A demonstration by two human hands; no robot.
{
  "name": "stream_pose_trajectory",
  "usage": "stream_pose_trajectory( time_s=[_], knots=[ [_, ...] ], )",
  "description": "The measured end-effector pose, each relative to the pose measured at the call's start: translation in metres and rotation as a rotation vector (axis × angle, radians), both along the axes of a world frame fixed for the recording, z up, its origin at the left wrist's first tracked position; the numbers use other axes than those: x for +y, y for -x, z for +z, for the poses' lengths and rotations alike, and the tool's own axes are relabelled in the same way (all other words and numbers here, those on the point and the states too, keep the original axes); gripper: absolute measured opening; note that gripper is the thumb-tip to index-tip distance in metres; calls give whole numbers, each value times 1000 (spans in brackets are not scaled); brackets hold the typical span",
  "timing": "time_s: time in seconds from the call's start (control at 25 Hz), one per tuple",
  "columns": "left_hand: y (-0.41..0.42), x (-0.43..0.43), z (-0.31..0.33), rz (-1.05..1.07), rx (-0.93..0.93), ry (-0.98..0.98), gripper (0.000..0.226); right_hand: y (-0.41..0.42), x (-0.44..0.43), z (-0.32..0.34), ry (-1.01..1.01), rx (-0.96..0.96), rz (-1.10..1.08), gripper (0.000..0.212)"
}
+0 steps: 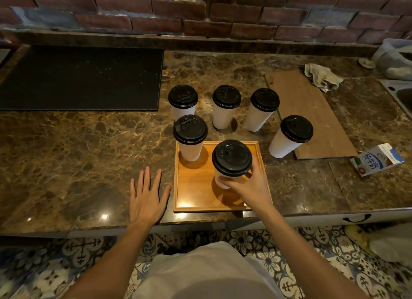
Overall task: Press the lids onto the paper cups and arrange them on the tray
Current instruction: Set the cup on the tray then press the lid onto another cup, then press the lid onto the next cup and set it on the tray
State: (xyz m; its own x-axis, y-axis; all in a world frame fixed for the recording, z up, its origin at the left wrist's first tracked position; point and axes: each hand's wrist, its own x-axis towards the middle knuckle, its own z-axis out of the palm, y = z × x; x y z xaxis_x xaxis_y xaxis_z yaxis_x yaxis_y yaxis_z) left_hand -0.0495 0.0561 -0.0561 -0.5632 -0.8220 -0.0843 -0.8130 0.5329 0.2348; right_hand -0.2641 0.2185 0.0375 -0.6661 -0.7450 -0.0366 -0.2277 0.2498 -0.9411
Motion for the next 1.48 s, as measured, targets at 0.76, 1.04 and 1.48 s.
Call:
stream_pose_trajectory(
  time_s=[0.76, 1.04, 1.48],
  knots=[
    [3, -2, 6, 12, 21, -29, 65, -65, -39, -19, -128, -11, 123, 88],
    [3, -4, 10, 1, -5, -62, 67, -76, -48, -22, -109, -20, 113, 89],
    [5, -6, 9, -9, -13, -47, 74, 38, -53, 27, 12, -140, 113, 65]
  ],
)
